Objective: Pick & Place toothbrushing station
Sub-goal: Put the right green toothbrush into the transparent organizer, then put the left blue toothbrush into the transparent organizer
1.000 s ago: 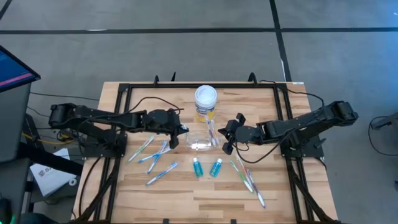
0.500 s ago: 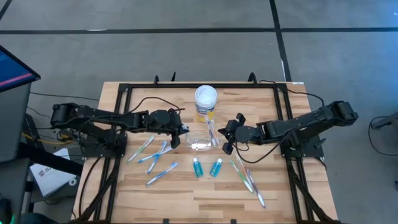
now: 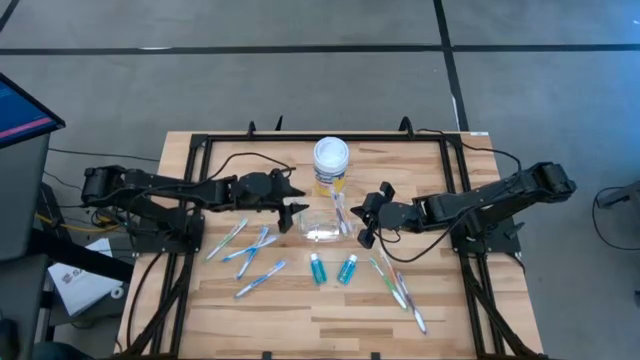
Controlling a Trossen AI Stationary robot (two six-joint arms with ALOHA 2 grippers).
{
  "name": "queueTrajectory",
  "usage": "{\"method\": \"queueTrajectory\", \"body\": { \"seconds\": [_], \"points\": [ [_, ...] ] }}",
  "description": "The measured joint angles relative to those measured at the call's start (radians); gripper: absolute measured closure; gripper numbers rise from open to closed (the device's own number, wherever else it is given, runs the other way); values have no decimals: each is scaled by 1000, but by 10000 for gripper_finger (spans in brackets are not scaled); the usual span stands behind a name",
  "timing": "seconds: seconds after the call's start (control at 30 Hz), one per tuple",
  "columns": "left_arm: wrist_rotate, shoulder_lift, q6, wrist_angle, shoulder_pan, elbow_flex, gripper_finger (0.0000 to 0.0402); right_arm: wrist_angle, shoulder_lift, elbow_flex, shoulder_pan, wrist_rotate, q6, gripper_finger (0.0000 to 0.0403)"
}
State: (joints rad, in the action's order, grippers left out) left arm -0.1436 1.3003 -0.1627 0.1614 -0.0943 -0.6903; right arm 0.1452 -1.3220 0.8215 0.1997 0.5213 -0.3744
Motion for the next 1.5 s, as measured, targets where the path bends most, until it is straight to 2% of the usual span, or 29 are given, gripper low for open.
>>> {"method": "queueTrajectory", "body": {
  "seconds": [0.17,0.47,0.6,0.77,0.9,1.17,1.33,1.5],
  "points": [
    [0,0,5,21,-20,0,202,0,0,0,0,0,8,403],
    [17,-4,47,168,-25,0,202,0,0,0,0,0,8,403],
    [18,-11,60,161,-25,0,202,5,0,0,1,0,8,403],
    [18,-88,61,137,-13,-1,207,5,0,0,1,0,8,403],
    [19,-189,60,19,18,-1,212,8,0,0,1,0,8,403],
    [18,-347,-32,-369,82,-1,229,4,0,0,1,0,8,403],
    [18,-373,-117,-548,111,-1,238,3,0,0,1,0,8,403],
    [17,-340,-210,-705,145,-1,244,3,0,0,1,0,8,403]
  ]
}}
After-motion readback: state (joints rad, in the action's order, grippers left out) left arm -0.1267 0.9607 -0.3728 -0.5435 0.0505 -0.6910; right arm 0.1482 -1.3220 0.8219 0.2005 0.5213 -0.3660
